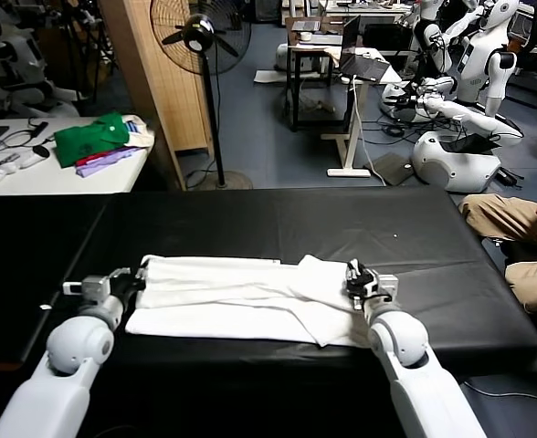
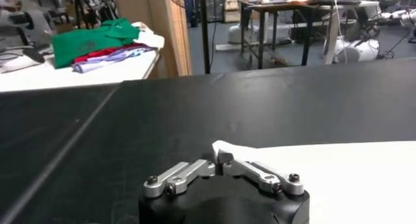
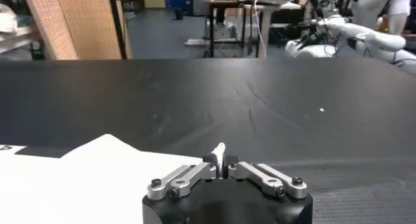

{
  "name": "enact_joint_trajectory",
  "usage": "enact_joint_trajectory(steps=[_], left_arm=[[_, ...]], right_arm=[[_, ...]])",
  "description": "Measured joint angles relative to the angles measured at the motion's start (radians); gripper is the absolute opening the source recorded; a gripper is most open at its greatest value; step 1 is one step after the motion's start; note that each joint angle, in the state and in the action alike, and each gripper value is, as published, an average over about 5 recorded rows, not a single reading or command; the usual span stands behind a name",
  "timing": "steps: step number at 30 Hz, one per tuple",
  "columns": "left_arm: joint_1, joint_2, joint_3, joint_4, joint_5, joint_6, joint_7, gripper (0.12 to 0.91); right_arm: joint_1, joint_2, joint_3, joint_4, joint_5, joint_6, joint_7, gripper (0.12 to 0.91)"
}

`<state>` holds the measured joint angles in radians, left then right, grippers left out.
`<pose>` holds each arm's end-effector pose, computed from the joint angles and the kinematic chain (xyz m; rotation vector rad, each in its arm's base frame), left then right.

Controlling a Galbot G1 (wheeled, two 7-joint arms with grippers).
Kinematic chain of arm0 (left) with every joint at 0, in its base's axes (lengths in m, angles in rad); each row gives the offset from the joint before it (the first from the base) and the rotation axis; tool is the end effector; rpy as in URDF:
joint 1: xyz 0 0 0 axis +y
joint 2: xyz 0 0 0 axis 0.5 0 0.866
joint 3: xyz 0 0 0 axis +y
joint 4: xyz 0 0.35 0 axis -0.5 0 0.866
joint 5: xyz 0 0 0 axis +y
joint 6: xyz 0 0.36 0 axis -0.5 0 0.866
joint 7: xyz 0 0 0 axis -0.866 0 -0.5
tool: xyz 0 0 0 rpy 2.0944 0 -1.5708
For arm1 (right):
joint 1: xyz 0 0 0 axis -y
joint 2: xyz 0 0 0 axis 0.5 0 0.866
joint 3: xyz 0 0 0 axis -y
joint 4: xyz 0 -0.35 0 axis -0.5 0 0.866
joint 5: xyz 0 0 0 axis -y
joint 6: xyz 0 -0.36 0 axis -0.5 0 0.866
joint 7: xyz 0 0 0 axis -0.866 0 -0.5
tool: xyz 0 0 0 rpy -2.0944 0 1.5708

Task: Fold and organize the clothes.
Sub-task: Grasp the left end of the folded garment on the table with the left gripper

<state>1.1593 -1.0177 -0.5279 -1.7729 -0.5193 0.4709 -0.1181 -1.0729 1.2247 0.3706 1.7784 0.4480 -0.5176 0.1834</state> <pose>0.3241 0.1472 -0.2735 0.0334 -2.7369 -0.1048 0.3409 -0.0431 -0.2865 0.0878 -2.7290 -0.0313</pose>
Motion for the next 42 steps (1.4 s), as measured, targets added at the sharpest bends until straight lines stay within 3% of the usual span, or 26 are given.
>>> enact_joint_trajectory(steps=[3,7,14,26,29,39,42], left_arm=[[0.012,0.011,-0.013,-0.015,-0.022,0.003,-0.002,0.634],[0.035,0.021,-0.036,-0.039,-0.077,0.010,-0.004,0.777],[0.099,0.001,-0.078,-0.072,-0.165,0.023,-0.003,0.798],[0.194,-0.071,-0.089,-0.056,-0.122,-0.026,0.027,0.795],[0.196,-0.084,-0.087,-0.053,-0.101,-0.034,0.030,0.738],[0.205,-0.096,-0.070,-0.081,-0.012,-0.037,0.064,0.232],[0.197,-0.093,-0.071,-0.081,-0.026,-0.026,0.077,0.150]], right_arm=[[-0.022,-0.028,0.023,0.049,0.025,-0.004,-0.006,0.739],[-0.053,-0.053,0.051,0.109,0.048,-0.006,-0.014,0.793],[-0.082,-0.058,0.060,0.159,0.050,-0.007,-0.020,0.798],[-0.089,-0.076,0.061,0.212,0.067,-0.011,-0.019,0.798],[-0.090,-0.076,0.060,0.215,0.067,-0.010,-0.019,0.798],[-0.084,-0.060,0.052,0.217,0.051,-0.009,-0.025,0.798],[-0.085,-0.056,0.051,0.219,0.043,-0.010,-0.026,0.798]])
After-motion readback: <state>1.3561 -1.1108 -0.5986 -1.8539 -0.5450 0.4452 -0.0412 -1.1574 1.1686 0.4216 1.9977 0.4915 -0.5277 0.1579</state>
